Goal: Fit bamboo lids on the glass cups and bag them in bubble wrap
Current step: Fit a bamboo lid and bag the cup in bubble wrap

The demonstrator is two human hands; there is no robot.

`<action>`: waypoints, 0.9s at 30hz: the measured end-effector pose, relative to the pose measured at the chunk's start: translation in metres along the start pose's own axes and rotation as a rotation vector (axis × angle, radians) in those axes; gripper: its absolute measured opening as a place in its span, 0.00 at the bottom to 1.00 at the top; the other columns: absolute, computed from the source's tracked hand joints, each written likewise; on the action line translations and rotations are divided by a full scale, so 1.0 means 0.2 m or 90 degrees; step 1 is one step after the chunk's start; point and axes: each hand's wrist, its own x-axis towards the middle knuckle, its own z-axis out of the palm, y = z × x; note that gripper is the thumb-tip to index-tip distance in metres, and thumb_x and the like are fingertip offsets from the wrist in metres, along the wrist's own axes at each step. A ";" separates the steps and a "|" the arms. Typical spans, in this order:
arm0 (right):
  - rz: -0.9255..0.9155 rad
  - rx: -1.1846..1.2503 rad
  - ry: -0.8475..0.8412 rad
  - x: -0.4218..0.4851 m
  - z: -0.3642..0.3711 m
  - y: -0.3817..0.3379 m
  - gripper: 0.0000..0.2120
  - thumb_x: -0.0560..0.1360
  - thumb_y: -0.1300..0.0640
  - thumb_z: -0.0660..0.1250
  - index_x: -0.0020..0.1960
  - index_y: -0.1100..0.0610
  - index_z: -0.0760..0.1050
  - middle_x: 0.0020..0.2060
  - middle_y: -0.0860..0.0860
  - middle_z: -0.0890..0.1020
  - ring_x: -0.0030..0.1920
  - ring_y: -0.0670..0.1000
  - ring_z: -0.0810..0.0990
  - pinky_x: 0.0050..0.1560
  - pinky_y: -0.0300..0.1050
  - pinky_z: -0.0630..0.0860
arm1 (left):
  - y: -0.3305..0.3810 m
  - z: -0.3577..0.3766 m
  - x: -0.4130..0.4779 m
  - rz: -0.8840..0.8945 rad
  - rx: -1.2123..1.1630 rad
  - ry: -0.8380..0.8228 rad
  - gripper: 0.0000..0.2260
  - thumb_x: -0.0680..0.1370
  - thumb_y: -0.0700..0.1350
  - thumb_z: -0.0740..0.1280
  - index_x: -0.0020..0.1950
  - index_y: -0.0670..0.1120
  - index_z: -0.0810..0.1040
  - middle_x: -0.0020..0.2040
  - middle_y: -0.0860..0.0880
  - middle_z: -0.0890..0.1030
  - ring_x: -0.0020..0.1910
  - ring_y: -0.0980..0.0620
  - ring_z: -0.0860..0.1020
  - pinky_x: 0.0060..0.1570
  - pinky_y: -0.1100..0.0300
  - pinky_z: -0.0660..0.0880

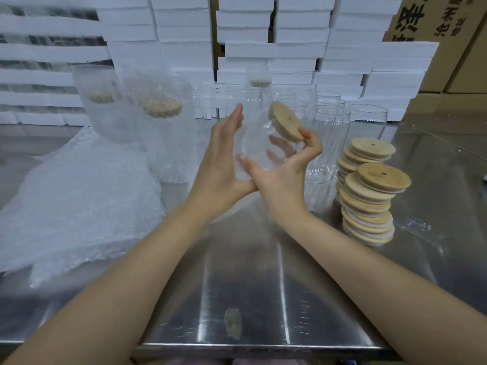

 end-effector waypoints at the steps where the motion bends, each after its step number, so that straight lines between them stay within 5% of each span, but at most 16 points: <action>1: -0.016 0.001 0.016 0.02 -0.03 -0.01 0.41 0.65 0.68 0.78 0.62 0.53 0.52 0.67 0.55 0.61 0.65 0.54 0.73 0.66 0.53 0.73 | -0.02 -0.02 0.01 -0.014 0.020 -0.036 0.52 0.65 0.56 0.78 0.77 0.56 0.45 0.72 0.50 0.59 0.72 0.58 0.59 0.70 0.66 0.60; 4: -0.051 0.024 0.070 0.08 -0.07 -0.06 0.41 0.66 0.66 0.78 0.63 0.52 0.51 0.67 0.50 0.59 0.64 0.56 0.74 0.64 0.56 0.74 | -0.11 -0.07 0.02 -0.121 0.162 -0.143 0.53 0.63 0.60 0.78 0.78 0.55 0.49 0.75 0.50 0.58 0.74 0.53 0.53 0.74 0.52 0.53; 6: -0.050 0.051 0.078 0.08 -0.07 -0.09 0.40 0.67 0.65 0.78 0.62 0.52 0.51 0.62 0.42 0.59 0.63 0.56 0.74 0.63 0.57 0.75 | -0.14 -0.07 0.02 -0.161 0.230 -0.162 0.47 0.66 0.55 0.78 0.77 0.52 0.56 0.72 0.49 0.64 0.73 0.50 0.57 0.73 0.53 0.54; 8: -0.029 0.075 0.061 0.06 -0.05 -0.11 0.39 0.66 0.66 0.78 0.61 0.52 0.51 0.61 0.42 0.60 0.63 0.56 0.75 0.64 0.58 0.75 | -0.14 -0.06 0.03 -0.111 0.142 -0.106 0.31 0.66 0.48 0.77 0.66 0.51 0.70 0.61 0.51 0.75 0.65 0.48 0.71 0.61 0.56 0.67; 10: -0.010 0.089 0.056 0.04 -0.03 -0.12 0.39 0.66 0.67 0.77 0.60 0.52 0.51 0.64 0.46 0.60 0.63 0.56 0.75 0.63 0.59 0.75 | -0.11 -0.06 0.04 -0.109 -0.014 -0.025 0.22 0.63 0.42 0.76 0.54 0.53 0.73 0.50 0.54 0.79 0.52 0.51 0.79 0.47 0.59 0.73; 15: -0.020 0.086 0.056 0.04 -0.03 -0.14 0.39 0.66 0.67 0.78 0.60 0.51 0.52 0.68 0.58 0.58 0.63 0.56 0.76 0.63 0.58 0.76 | -0.09 -0.10 0.01 -0.089 0.093 0.016 0.45 0.61 0.49 0.81 0.73 0.51 0.61 0.65 0.57 0.67 0.63 0.59 0.68 0.60 0.66 0.66; 18: -0.023 0.071 0.027 0.03 -0.03 -0.12 0.37 0.67 0.67 0.77 0.58 0.51 0.53 0.69 0.58 0.57 0.64 0.55 0.76 0.63 0.53 0.76 | -0.06 -0.10 0.01 -0.039 0.186 0.016 0.44 0.62 0.50 0.81 0.72 0.44 0.64 0.68 0.50 0.68 0.66 0.53 0.67 0.62 0.60 0.67; 22: 0.001 0.093 0.008 0.02 -0.03 -0.09 0.22 0.70 0.58 0.70 0.52 0.49 0.57 0.65 0.59 0.63 0.62 0.60 0.77 0.49 0.35 0.76 | -0.09 -0.10 0.02 0.001 0.314 0.004 0.41 0.61 0.50 0.81 0.69 0.38 0.69 0.66 0.42 0.72 0.67 0.42 0.69 0.67 0.49 0.66; 27: 0.002 -0.022 -0.036 0.03 -0.05 -0.02 0.24 0.66 0.50 0.73 0.46 0.48 0.57 0.49 0.47 0.68 0.51 0.50 0.74 0.47 0.39 0.73 | -0.09 -0.10 0.03 0.004 0.338 0.031 0.34 0.62 0.48 0.79 0.65 0.39 0.73 0.58 0.44 0.77 0.60 0.44 0.74 0.61 0.60 0.65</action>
